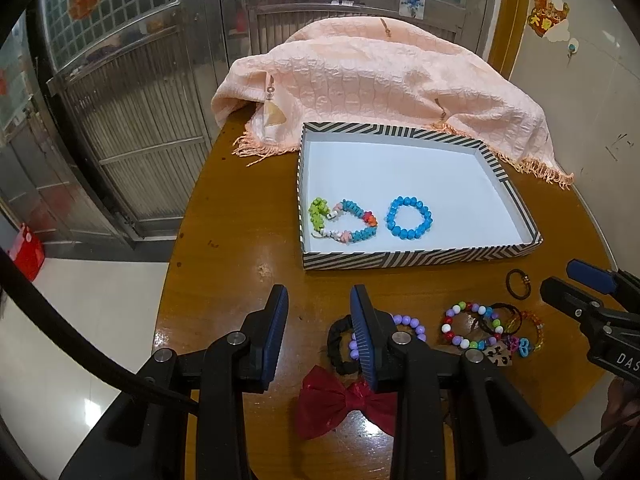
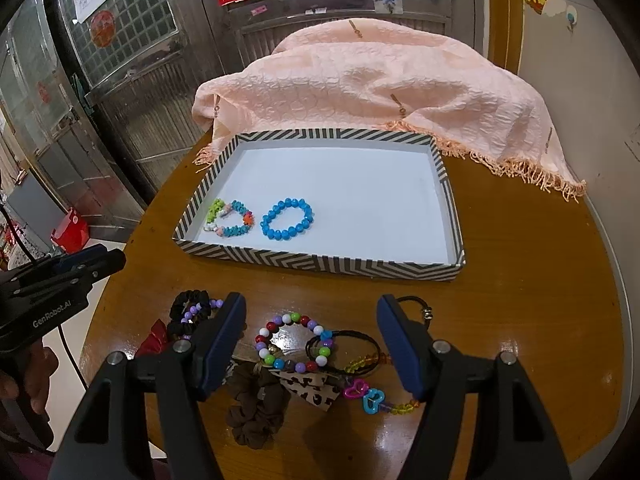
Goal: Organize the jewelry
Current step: 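Withdraw both tools from the tray back over the remaining jewelry, then grasp the black scrunchie with the left tool while the right tool grasps the black hair tie, then carry the black scrunchie with the left tool while the right tool carries the hair tie into the tray, then open the left tool to drop the scrunchie while the right tool releases the hair tie in the tray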
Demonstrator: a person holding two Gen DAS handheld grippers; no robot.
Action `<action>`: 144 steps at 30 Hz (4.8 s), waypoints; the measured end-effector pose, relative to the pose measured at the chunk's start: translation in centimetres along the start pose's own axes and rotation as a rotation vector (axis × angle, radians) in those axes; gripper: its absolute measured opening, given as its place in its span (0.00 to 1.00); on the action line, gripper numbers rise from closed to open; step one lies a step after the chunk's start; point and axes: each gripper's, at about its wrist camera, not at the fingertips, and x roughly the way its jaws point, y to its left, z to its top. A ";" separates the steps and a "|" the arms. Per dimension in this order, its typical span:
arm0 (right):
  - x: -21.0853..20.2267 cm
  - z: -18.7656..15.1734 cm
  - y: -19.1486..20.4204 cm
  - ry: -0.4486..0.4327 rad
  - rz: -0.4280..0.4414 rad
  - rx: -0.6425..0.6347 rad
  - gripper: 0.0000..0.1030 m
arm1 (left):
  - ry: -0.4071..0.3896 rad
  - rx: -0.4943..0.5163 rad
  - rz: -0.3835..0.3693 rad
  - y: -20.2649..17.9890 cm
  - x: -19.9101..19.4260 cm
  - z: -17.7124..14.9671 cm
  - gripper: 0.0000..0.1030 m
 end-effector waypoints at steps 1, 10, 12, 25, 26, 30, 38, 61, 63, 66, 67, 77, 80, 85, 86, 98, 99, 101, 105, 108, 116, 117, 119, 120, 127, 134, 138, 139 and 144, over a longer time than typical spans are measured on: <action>0.1 0.0 0.0 0.004 -0.001 -0.001 0.69 | 0.002 -0.001 0.000 0.0 0.1 0.0 0.24; 0.4 0.3 0.0 0.011 -0.003 -0.003 0.69 | 0.019 0.002 -0.002 0.0 0.6 0.0 0.24; 0.5 0.3 0.0 0.014 -0.006 -0.003 0.69 | 0.022 0.003 -0.002 0.0 0.7 0.0 0.24; 1.0 -0.2 -1.3 0.042 -0.009 0.017 0.69 | 0.081 -0.049 -0.069 3.1 2.0 -0.7 0.24; 1.1 -0.3 -1.5 0.047 -0.010 0.020 0.69 | 0.093 -0.059 -0.087 3.5 2.2 -0.8 0.24; 1.4 -1.1 -2.3 0.064 0.001 0.024 0.69 | 0.139 -0.101 -0.160 4.5 3.0 -1.2 0.24; 1.8 -2.7 -3.9 0.093 -0.025 0.015 0.69 | 0.229 -0.096 -0.221 3.3 5.7 -2.1 0.24; 8.9 -1.5 -9.5 0.188 -0.121 0.051 0.30 | 0.332 -0.061 -0.267 2.3 9.7 -1.9 0.28; 9.3 -1.6 -9.6 0.203 -0.124 0.049 0.25 | 0.336 -0.052 -0.267 2.1 9.9 -1.9 0.28; 9.2 -1.5 -9.6 0.192 -0.135 0.038 0.13 | 0.345 -0.038 -0.273 1.6 10.2 -1.8 0.28; 9.3 -1.5 -9.7 0.190 -0.133 0.042 0.10 | 0.348 -0.032 -0.274 1.4 10.3 -1.8 0.27; 7.7 -1.2 -9.4 0.167 -0.107 0.024 0.09 | 0.316 -0.008 -0.282 0.9 9.1 -0.8 0.00; 6.3 -0.7 -8.9 0.143 -0.101 0.001 0.09 | 0.286 -0.006 -0.300 1.1 7.7 0.0 0.00; 3.8 0.5 -8.1 0.094 -0.076 -0.016 0.09 | 0.239 -0.006 -0.323 1.2 5.6 1.6 0.00; 3.3 0.8 -7.9 0.081 -0.069 -0.018 0.09 | 0.230 -0.002 -0.324 1.1 5.2 1.9 0.00; 3.5 4.4 -5.8 0.030 -0.038 -0.053 0.09 | 0.133 0.062 -0.302 -0.1 3.6 6.9 0.00; 3.8 4.8 -5.6 0.030 -0.034 -0.058 0.09 | 0.129 0.061 -0.299 -0.1 3.7 7.2 0.00; 4.6 5.6 -5.2 0.032 -0.027 -0.066 0.09 | 0.122 0.063 -0.288 -0.2 4.2 8.2 0.00; 6.4 7.4 -4.4 0.041 -0.009 -0.080 0.09 | 0.120 0.056 -0.282 -0.4 5.5 9.9 0.00; 7.8 8.7 -3.9 0.047 0.001 -0.097 0.09 | 0.124 0.048 -0.274 -0.5 6.8 11.0 0.00; 12.4 12.1 -3.2 0.074 0.036 -0.095 0.09 | 0.157 0.030 -0.235 -0.7 10.9 13.6 0.00; 13.0 12.5 -3.1 0.079 0.042 -0.093 0.09 | 0.161 0.031 -0.229 -0.7 11.5 13.8 0.00; 14.4 13.2 -2.9 0.092 0.053 -0.092 0.09 | 0.173 0.029 -0.221 -0.8 12.6 14.2 0.00; 15.1 13.5 -2.8 0.101 0.059 -0.091 0.09 | 0.182 0.025 -0.221 -0.7 13.2 14.4 0.00; 19.7 14.5 -1.8 0.163 0.104 -0.070 0.09 | 0.242 -0.016 -0.207 -0.1 17.5 15.2 0.00; 22.3 14.3 -0.2 0.211 0.131 -0.094 0.09 | 0.277 -0.030 -0.144 0.6 19.9 14.7 0.00; 22.9 14.3 0.6 0.212 0.129 -0.111 0.09 | 0.289 -0.042 -0.119 1.2 20.6 14.5 0.00; 22.9 14.3 0.7 0.213 0.126 -0.112 0.10 | 0.289 -0.043 -0.114 1.2 20.6 14.5 0.00; 22.0 14.3 -0.2 0.213 0.132 -0.093 0.30 | 0.279 -0.040 -0.075 1.2 20.3 14.3 0.05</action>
